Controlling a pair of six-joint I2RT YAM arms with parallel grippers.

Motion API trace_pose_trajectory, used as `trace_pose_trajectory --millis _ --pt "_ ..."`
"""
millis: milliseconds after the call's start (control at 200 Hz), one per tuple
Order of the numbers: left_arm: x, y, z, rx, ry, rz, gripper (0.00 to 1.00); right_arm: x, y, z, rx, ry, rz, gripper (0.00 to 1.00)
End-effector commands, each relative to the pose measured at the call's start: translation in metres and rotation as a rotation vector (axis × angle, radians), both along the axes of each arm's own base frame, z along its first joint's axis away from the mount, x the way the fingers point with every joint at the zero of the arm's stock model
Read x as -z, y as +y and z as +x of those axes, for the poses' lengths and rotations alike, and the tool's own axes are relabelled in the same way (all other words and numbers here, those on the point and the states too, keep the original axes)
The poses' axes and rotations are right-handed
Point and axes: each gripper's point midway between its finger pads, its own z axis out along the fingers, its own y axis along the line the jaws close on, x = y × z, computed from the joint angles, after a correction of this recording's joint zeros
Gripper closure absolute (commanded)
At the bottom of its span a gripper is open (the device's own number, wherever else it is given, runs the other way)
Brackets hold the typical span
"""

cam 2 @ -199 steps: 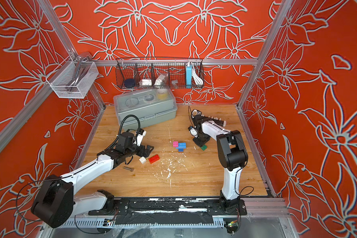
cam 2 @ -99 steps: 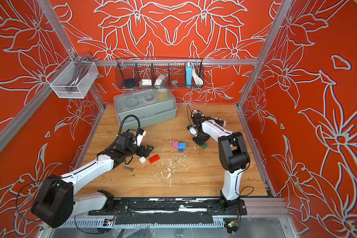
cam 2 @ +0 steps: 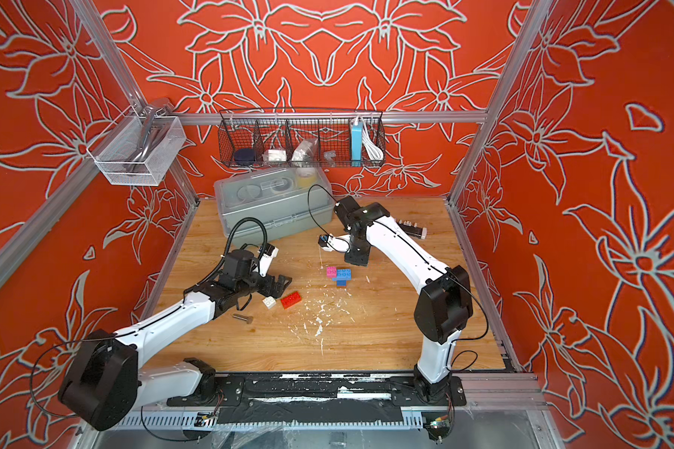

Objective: Assemble a spoon with lego
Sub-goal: Pick up the lego brick from the center of the board, then assemble the lego brick with the lego brick.

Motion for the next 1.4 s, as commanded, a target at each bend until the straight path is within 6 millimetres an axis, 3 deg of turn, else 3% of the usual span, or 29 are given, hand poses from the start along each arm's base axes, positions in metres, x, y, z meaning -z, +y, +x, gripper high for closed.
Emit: trace_pose_trajectory --millis 0,310,851,1396 --pt "-0.009 -0.004 0.000 0.026 -0.043 -0.006 0.02 0.011 0.003 -0.012 -0.103 0.081 -0.050 1.00" --pt "-0.010 -0.005 -0.001 0.036 -0.051 -0.005 0.02 0.030 0.023 -0.013 -0.172 0.124 -0.039 1.00" --pt "-0.009 -0.005 -0.001 0.036 -0.049 -0.002 0.02 0.055 0.032 -0.018 -0.205 0.148 -0.043 1.00" --pt "-0.009 -0.004 -0.002 0.036 -0.051 0.004 0.02 0.064 0.039 -0.012 -0.200 0.145 -0.053 1.00"
